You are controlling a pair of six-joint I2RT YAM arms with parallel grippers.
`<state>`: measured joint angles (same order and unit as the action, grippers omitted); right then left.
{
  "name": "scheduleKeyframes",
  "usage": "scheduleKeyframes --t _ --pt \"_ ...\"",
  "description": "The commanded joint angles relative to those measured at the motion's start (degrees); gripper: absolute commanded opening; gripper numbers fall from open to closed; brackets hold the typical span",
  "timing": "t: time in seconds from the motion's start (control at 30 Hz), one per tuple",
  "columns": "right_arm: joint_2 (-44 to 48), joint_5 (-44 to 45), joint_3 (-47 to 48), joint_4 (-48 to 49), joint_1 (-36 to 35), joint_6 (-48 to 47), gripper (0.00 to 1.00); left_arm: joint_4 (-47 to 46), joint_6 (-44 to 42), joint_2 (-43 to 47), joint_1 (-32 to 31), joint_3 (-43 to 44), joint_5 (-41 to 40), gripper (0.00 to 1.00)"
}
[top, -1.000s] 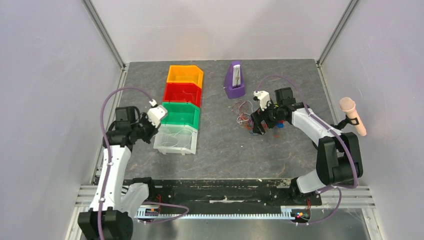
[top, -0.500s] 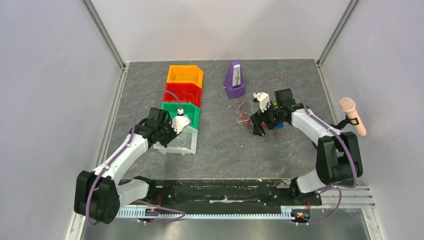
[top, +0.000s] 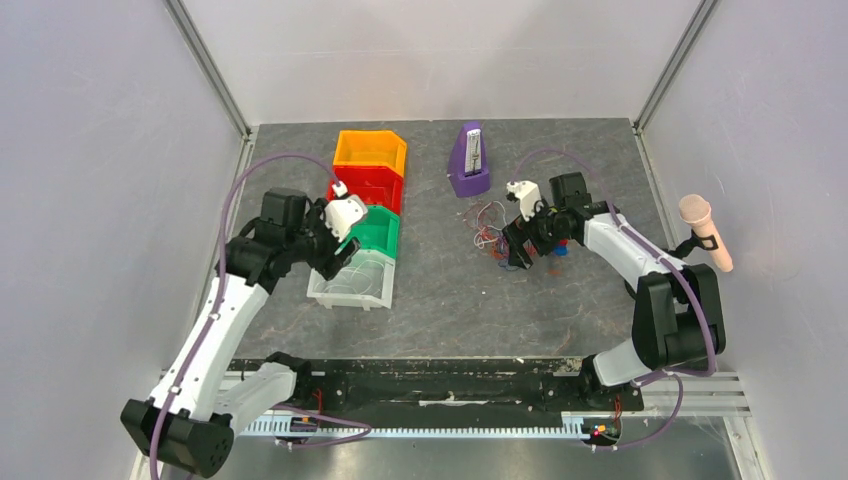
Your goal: Untangle the cables
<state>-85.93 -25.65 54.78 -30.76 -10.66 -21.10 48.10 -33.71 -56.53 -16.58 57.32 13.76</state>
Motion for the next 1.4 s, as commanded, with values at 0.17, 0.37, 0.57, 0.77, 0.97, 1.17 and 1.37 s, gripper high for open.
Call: scheduleKeyframes --t 0.17,0.37,0.57,0.77,0.97,1.17,1.37 --pt "-3.9 6.0 3.5 2.6 -1.8 1.8 0.98 -0.2 11.3 1.5 -0.1 8.9 11.8 0.78" --pt "-9.7 11.1 2.3 8.7 -4.0 4.5 0.94 -11.9 20.1 1.0 -0.7 4.6 15.4 0.77" --pt "-11.5 4.4 2.0 10.0 -6.0 5.4 0.39 -17.4 25.6 -1.2 -2.4 2.0 17.8 0.63" --pt "-1.3 -12.2 0.6 10.3 -8.5 9.4 0.00 -19.3 27.9 -0.1 -5.5 -0.3 19.8 0.53" --pt "2.6 -18.7 0.7 8.3 -9.0 12.9 0.00 -21.6 27.2 -1.8 -11.2 -1.6 18.2 0.54" --pt "6.5 -19.7 -1.4 5.7 -10.1 8.8 0.00 -23.5 24.5 -6.3 -17.8 2.1 16.7 0.56" --pt "7.2 -19.0 -2.9 4.1 -10.1 7.7 0.00 -24.6 31.5 -13.3 -18.9 7.1 16.1 0.56"
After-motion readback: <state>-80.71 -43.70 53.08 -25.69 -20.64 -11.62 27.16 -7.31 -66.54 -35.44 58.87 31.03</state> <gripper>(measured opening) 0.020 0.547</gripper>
